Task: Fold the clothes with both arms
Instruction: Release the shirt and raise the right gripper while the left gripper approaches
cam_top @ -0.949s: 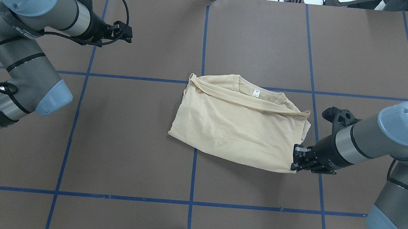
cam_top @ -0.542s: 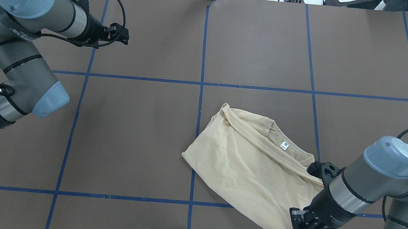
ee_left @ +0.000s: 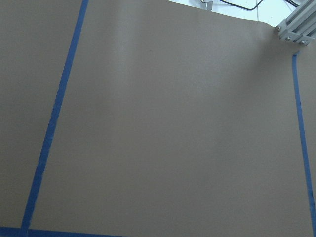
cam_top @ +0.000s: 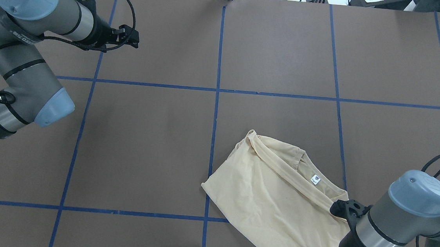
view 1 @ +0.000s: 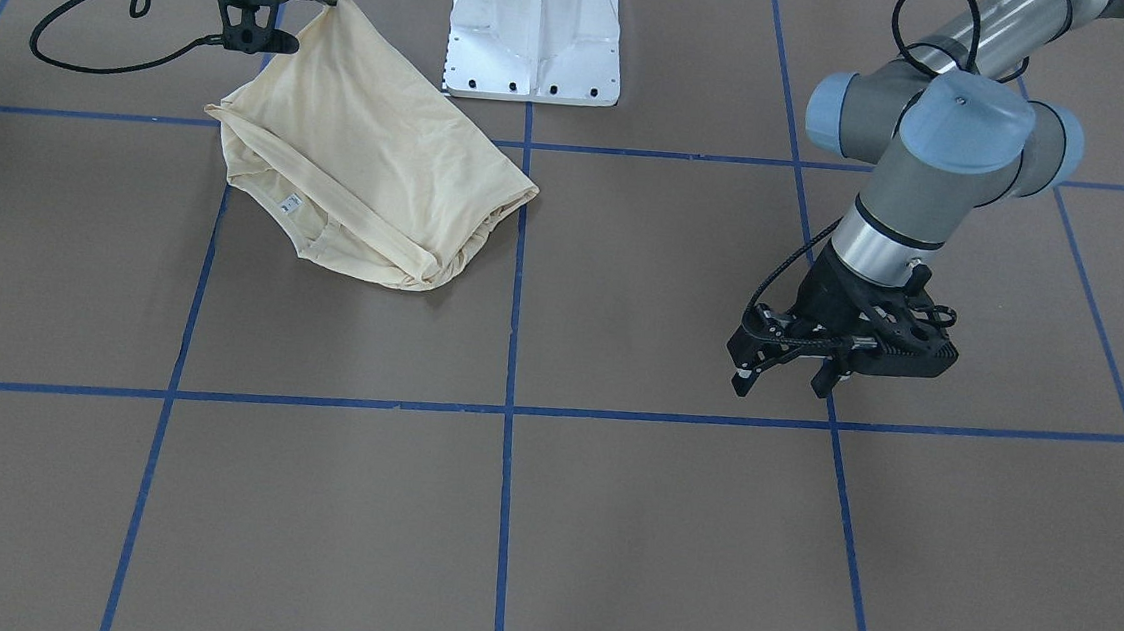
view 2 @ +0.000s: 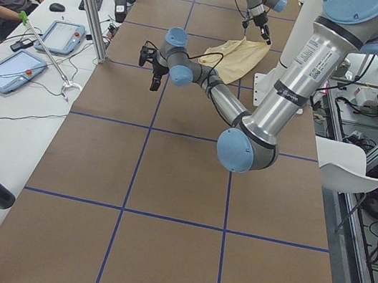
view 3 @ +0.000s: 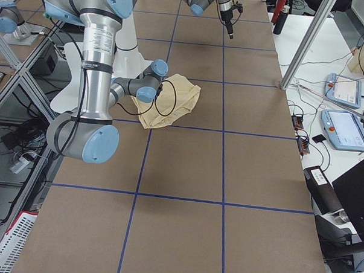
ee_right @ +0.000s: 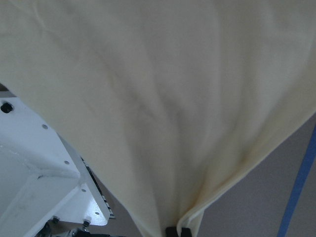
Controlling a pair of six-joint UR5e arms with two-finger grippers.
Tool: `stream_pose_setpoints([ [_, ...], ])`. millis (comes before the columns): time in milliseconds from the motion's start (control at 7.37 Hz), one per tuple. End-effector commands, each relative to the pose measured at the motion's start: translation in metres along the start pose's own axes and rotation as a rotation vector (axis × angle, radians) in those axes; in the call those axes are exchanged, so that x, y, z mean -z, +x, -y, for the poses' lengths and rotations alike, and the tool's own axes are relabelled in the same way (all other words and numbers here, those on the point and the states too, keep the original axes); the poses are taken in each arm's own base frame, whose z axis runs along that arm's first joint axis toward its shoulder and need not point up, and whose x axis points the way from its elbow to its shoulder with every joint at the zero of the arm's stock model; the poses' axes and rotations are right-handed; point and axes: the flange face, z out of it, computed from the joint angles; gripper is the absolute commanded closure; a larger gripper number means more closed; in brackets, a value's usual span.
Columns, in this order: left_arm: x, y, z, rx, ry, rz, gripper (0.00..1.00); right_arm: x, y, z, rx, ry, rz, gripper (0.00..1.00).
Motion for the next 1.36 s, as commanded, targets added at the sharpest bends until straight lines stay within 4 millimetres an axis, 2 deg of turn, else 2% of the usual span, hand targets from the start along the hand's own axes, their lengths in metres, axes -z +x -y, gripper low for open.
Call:
stream_pose_setpoints([
  [0, 0.000, 0.000, 0.000, 0.000, 0.000, -0.001, 0.01, 0.002, 0.006, 0.011, -0.025, 0.016, -0.003, 0.01],
  [271, 0.005, 0.006, -0.002, -0.003, -0.003, -0.017, 0.01, 0.037, 0.008, 0.031, -0.057, 0.081, 0.045, 0.00],
  [407, 0.014, 0.020, -0.014, -0.017, -0.015, -0.050, 0.01, 0.051, 0.005, 0.045, -0.056, 0.122, 0.068, 0.00],
  [542, 0.015, 0.046, -0.052, -0.027, -0.085, -0.101, 0.01, 0.075, -0.005, 0.068, -0.056, 0.190, 0.108, 0.00],
  [678, 0.014, 0.074, -0.096, 0.057, -0.154, -0.145, 0.01, 0.106, -0.012, 0.085, -0.006, 0.280, 0.141, 0.00],
  [814, 0.027, 0.104, -0.143, 0.091, -0.215, -0.202, 0.01, 0.137, -0.001, 0.100, 0.042, 0.366, 0.148, 0.00],
  [949, 0.034, 0.119, -0.175, 0.135, -0.261, -0.225, 0.01, 0.154, 0.006, 0.109, 0.097, 0.436, 0.137, 0.00],
  [1085, 0.030, 0.130, -0.203, 0.151, -0.268, -0.257, 0.01, 0.157, 0.011, 0.119, 0.082, 0.487, 0.121, 0.00],
  [1221, 0.019, 0.122, -0.238, 0.157, -0.270, -0.307, 0.01, 0.161, 0.013, 0.133, 0.121, 0.520, 0.099, 0.00],
])
